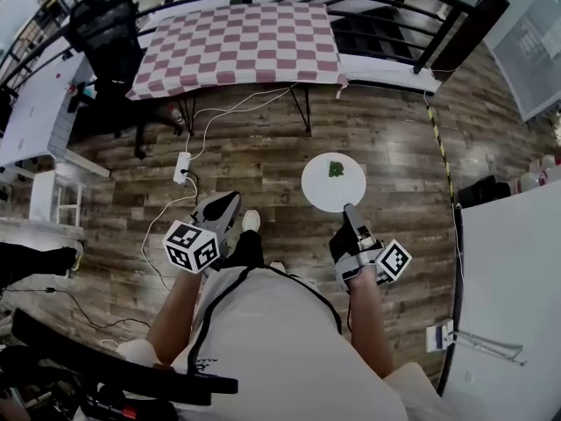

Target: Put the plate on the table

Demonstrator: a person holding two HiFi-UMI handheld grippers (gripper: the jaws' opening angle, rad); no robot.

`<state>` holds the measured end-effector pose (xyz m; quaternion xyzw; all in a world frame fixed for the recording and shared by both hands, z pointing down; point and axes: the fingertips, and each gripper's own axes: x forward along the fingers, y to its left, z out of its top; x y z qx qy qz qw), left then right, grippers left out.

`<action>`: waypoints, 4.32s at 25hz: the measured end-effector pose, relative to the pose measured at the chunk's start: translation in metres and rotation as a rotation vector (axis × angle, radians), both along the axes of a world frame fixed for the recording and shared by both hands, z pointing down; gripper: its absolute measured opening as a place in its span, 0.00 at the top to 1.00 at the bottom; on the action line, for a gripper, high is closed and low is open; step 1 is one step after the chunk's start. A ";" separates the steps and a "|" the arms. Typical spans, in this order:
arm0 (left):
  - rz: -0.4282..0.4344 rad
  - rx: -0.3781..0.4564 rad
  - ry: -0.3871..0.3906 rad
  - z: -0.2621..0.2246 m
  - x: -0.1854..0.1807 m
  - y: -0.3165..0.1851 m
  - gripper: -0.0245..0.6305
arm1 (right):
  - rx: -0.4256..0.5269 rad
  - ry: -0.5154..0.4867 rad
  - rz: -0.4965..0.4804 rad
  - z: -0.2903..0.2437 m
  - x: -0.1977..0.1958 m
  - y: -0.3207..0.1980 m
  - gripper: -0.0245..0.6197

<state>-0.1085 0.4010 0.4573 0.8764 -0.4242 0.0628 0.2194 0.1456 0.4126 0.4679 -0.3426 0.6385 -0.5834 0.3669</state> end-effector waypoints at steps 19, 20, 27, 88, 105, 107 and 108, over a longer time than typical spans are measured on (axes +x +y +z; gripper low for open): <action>0.094 0.006 0.003 0.017 -0.033 -0.150 0.95 | -0.006 0.039 0.070 -0.001 -0.040 -0.122 0.91; 0.099 0.008 0.001 0.016 -0.037 -0.162 0.95 | -0.003 0.043 0.072 -0.003 -0.044 -0.132 0.91; 0.149 0.023 0.003 0.014 -0.063 -0.240 0.95 | 0.004 0.064 0.096 -0.011 -0.077 -0.201 0.91; 0.125 -0.029 -0.020 0.026 0.049 -0.549 0.95 | -0.054 0.072 0.023 0.028 0.033 -0.536 0.91; -0.002 -0.032 -0.038 0.034 0.099 -0.589 0.95 | -0.038 0.025 -0.104 0.052 0.081 -0.600 0.91; -0.013 -0.032 -0.037 0.033 0.101 -0.594 0.95 | -0.043 0.025 -0.109 0.055 0.086 -0.605 0.91; -0.018 -0.034 -0.037 0.033 0.102 -0.596 0.95 | -0.046 0.027 -0.115 0.057 0.088 -0.607 0.91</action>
